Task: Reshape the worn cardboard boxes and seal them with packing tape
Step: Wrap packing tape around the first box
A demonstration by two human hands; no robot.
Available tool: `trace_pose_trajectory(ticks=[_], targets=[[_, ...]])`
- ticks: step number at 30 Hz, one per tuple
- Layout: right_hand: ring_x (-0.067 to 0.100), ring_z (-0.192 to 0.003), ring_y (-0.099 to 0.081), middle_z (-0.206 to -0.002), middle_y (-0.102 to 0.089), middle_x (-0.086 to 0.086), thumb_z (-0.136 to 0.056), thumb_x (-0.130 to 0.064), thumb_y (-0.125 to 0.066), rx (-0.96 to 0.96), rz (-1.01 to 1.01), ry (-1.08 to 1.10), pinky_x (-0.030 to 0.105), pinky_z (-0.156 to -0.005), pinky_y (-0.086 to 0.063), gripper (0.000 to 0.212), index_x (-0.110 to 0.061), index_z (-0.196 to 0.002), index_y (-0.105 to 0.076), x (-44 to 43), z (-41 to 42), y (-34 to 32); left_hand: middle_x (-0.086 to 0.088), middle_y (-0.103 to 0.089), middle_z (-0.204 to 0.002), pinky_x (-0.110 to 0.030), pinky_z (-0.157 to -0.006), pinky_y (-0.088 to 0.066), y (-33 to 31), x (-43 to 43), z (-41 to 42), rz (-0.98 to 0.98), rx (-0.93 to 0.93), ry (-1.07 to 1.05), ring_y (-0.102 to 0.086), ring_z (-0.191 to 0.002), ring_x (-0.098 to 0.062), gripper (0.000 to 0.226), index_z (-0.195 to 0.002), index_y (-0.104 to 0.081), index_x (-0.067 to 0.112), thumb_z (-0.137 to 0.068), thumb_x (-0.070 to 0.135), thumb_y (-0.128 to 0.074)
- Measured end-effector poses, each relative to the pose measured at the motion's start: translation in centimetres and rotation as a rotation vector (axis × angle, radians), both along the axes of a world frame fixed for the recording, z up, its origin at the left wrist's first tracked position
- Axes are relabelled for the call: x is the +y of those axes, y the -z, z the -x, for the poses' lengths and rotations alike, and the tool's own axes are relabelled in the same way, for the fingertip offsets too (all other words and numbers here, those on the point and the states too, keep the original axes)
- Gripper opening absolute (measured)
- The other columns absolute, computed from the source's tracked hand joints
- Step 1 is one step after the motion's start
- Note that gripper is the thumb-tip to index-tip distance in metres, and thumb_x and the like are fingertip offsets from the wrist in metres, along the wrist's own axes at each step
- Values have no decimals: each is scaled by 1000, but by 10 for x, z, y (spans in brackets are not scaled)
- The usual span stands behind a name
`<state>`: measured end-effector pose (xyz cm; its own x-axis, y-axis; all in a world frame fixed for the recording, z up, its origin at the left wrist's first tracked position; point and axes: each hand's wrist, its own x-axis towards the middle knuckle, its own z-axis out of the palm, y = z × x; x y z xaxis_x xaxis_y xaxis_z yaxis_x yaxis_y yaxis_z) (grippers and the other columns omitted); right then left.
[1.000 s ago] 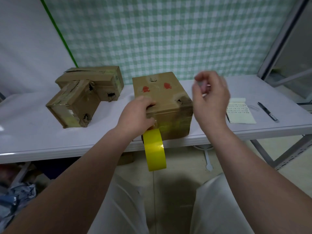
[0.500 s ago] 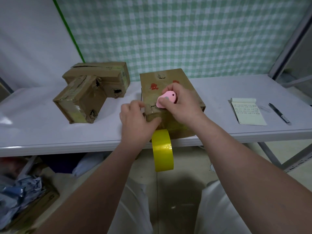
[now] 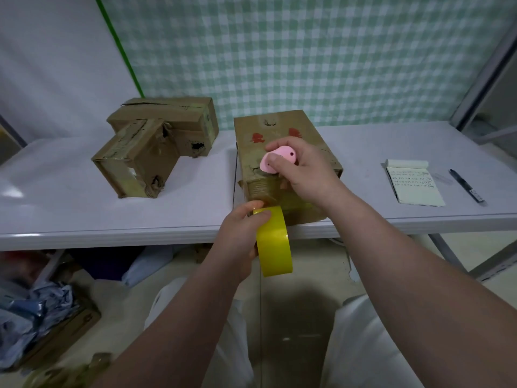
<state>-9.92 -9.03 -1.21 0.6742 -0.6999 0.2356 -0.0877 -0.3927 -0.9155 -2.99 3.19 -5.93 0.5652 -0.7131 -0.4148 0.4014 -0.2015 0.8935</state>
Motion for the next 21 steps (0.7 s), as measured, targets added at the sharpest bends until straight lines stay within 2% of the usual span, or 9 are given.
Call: trace_pose_trajectory(ticks=[3,5,8,11,14,19,21], targets=[[14,-83,-64,-106,-59,2,-92,-14,-62,-45,-105,-64,22,-71,-57,15,-23,-104,-64,0,7,-3,-10,-60,-119,-45,-83,-55,0,1,0,39,32,-13,-63,-100,-27,28,-119,-57,19,-91,15,-60],[16,-87,-66,-105,-61,0,-91,-11,-63,3,-83,-104,26,-76,-58,21,-18,-110,-65,1,12,-6,-11,-61,-117,-44,-81,-55,0,1,-1,55,34,-23,-64,-97,-26,28,-118,-58,18,-90,15,-61],[16,-82,-69,-97,-67,-2,-88,-17,-68,142,90,-88,32,-77,-58,22,-17,-109,-68,3,15,-7,-12,-65,-105,-42,-76,-55,-2,1,-2,75,32,-28,-65,-86,-24,21,-110,-60,17,-90,12,-61],[4,-79,-62,-88,-66,-9,-84,-28,-72,254,300,-38,18,-69,-48,20,-21,-103,-71,7,16,-6,-11,-64,-104,-48,-87,-52,-1,2,-4,59,26,-12,-64,-92,-27,15,-104,-60,19,-90,14,-61],[-2,-76,-56,-85,-64,-15,-83,-25,-73,289,407,-23,9,-63,-41,14,-24,-97,-72,12,16,-6,-12,-63,-113,-54,-93,-49,-2,3,-4,46,3,4,-62,-103,-31,20,-109,-61,19,-90,17,-61],[5,-82,-58,-92,-69,-7,-83,-23,-71,333,547,-42,14,-68,-43,16,-22,-99,-73,18,10,0,-18,-65,-112,-56,-93,-49,-2,5,-5,65,-16,27,-63,-105,-36,24,-114,-62,14,-89,15,-59],[9,-85,-59,-93,-68,-5,-83,-22,-72,326,601,-59,21,-72,-45,14,-20,-96,-74,18,8,2,-18,-66,-113,-55,-93,-49,-3,5,-6,74,-18,35,-63,-105,-35,24,-113,-62,14,-90,14,-59]])
